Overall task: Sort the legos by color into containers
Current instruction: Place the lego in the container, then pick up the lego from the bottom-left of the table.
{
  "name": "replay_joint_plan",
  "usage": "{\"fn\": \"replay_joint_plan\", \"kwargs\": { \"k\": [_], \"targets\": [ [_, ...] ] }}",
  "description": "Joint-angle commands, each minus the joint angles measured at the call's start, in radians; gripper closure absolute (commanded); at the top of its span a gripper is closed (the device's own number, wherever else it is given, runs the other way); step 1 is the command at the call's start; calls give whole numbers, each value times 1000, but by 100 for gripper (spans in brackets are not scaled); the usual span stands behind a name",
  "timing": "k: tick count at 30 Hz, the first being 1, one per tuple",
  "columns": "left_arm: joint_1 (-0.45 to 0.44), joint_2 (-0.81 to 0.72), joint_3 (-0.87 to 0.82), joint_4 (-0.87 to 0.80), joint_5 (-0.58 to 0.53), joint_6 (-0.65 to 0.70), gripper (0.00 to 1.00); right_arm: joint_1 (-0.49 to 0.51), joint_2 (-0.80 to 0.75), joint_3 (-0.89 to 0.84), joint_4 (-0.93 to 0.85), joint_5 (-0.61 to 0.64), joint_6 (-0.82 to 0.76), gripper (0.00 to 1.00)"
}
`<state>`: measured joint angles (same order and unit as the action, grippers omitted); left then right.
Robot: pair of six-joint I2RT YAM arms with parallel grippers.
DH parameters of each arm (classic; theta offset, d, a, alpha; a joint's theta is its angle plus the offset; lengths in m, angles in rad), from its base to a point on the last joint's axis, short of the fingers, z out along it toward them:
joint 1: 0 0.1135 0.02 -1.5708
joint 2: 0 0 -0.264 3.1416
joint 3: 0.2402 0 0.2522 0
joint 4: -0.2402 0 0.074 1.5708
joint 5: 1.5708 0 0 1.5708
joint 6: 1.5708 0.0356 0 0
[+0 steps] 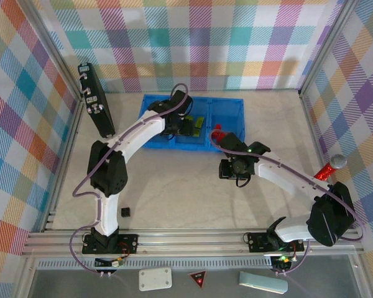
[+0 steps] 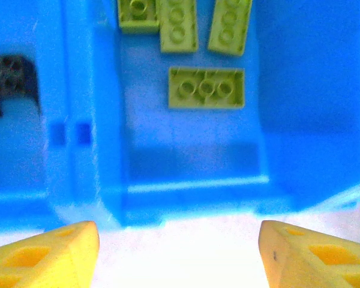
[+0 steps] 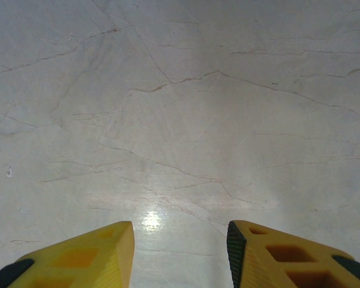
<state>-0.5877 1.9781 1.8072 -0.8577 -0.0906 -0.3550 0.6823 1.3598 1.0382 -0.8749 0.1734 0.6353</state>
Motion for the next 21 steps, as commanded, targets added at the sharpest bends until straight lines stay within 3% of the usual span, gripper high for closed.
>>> {"fn": "replay_joint_plan", "kwargs": {
  "k": [1, 21],
  "targets": [
    [-6, -106, -95, 5, -8, -29, 30, 7, 19, 37, 15, -23, -20, 53],
    [-6, -555, -747, -59, -90, -210, 30, 7, 146, 92, 76, -105, -49, 54]
  ]
}}
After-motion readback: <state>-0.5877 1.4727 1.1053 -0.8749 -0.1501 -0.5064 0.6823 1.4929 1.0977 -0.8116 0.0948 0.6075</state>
